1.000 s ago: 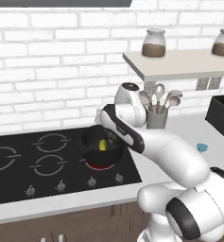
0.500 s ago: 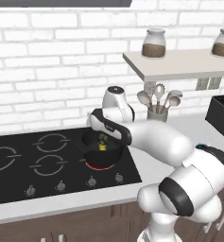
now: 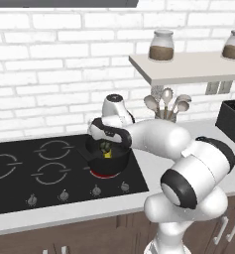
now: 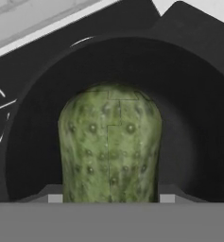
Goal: Put the cucumber and cucumber in the pot. Retrieve the spatula and lightly stir the vegetables in the pot.
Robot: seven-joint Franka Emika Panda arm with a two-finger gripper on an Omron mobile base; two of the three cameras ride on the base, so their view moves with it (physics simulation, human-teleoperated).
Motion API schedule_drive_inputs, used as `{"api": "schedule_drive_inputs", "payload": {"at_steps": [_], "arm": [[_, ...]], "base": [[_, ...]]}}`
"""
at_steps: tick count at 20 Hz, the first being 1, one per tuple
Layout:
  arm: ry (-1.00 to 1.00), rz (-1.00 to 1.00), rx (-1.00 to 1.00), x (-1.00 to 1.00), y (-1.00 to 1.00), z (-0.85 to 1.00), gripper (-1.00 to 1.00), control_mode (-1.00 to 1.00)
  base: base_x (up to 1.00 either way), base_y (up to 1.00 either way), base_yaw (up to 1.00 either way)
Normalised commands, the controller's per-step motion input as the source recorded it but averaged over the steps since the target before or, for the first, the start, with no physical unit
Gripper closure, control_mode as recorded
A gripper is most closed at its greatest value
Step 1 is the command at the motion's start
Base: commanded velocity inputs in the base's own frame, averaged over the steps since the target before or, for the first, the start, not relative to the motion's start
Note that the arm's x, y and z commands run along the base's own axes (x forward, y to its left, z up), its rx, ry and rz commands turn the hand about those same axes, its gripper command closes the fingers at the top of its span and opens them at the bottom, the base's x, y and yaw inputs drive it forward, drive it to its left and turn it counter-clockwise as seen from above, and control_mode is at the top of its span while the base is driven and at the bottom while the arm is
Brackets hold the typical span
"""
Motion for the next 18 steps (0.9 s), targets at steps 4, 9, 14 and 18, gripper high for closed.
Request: {"api": "schedule_drive_inputs", "payload": {"at_steps": [4, 9, 14, 18], "arm": [[0.00, 0.02, 0.00, 0.21, 0.01, -0.26, 1.00, -1.00], [0.00, 0.01, 0.00, 0.13, 0.10, -0.24, 1.00, -1.00], [0.00, 0.00, 0.00, 0.09, 0.16, -0.22, 1.00, -1.00], [0.00, 0.01, 0.00, 0.06, 0.08, -0.20, 1.00, -1.00]], "base": [[0.00, 0.00, 0.00], [0.00, 0.00, 0.00], [0.00, 0.00, 0.00], [0.00, 0.00, 0.00]]}}
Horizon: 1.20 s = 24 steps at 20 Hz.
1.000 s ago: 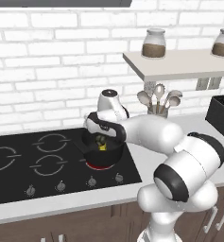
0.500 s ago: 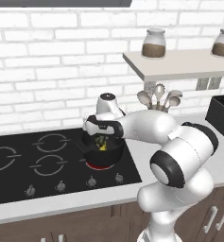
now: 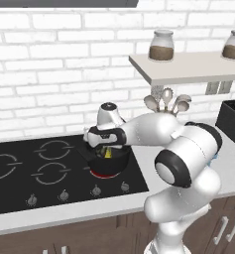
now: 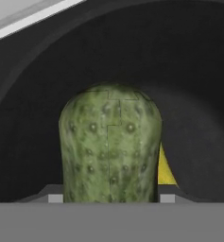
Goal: Put the cucumber and cucumber in the pot. Retrieve the spatula and lightly stir the vegetables in the pot.
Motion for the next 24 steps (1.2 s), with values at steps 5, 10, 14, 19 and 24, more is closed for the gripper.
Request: {"api": "schedule_drive_inputs", "payload": {"at_steps": [5, 10, 14, 19, 24], "arm": [[0.00, 0.01, 0.00, 0.02, 0.01, -0.16, 1.00, -1.00], [0.00, 0.01, 0.00, 0.14, 0.05, -0.18, -1.00, -1.00], [0.00, 0.03, 0.00, 0.00, 0.00, 0.00, -1.00, -1.00], [-0.02, 0.00, 0.00, 0.00, 0.00, 0.01, -1.00, -1.00], [-0.07, 0.00, 0.00, -0.26, 0.00, 0.40, -1.00, -1.00]], "base": [[0.00, 0.00, 0.00], [0.00, 0.00, 0.00], [0.00, 0.00, 0.00], [0.00, 0.00, 0.00], [0.00, 0.00, 0.00]]}}
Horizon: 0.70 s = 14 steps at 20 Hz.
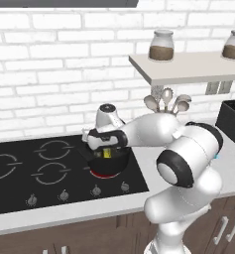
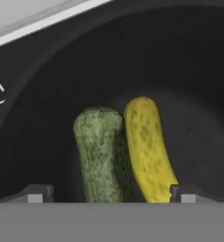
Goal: Put the cucumber and cucumber in the pot. Retrieve the spatula and lightly stir the vegetables in the pot.
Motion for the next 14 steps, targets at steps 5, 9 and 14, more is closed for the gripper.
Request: {"api": "schedule_drive_inputs", "payload": {"at_steps": [5, 9, 14], "arm": [[-0.01, 0.00, 0.00, -0.71, -0.08, 0.78, -1.00, -1.00], [0.01, 0.03, 0.00, -0.93, -0.64, 0.36, -1.00, -1.00], [0.06, 0.10, 0.00, -0.84, -1.00, 0.21, -1.00, -1.00]], "base": [[0.00, 0.00, 0.00], [0.00, 0.00, 0.00], [0.00, 0.00, 0.00]]}}
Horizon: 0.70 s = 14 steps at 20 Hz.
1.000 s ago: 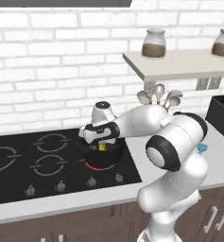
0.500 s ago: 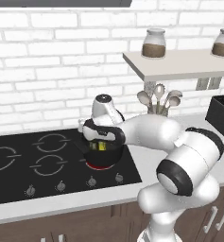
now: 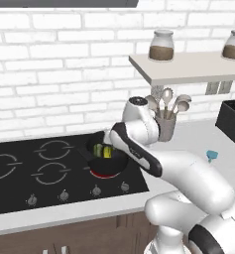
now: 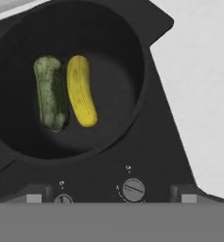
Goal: Put the cucumber and cucumber in the pot. Retrieve the spatula and lightly stir the vegetables in the pot.
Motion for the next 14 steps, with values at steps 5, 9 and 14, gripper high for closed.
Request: {"api": "schedule_drive_inputs", "payload": {"at_steps": [5, 9, 14], "arm": [[0.17, 0.03, 0.00, -0.80, -1.00, 0.13, -1.00, -1.00], [0.17, -0.05, -0.01, -0.28, -1.00, 0.00, -1.00, -1.00], [0.22, -0.18, 0.00, 0.03, -1.00, -0.01, -1.00, -1.00]], "base": [[0.00, 0.00, 0.00], [0.00, 0.00, 0.00], [0.00, 0.00, 0.00]]}}
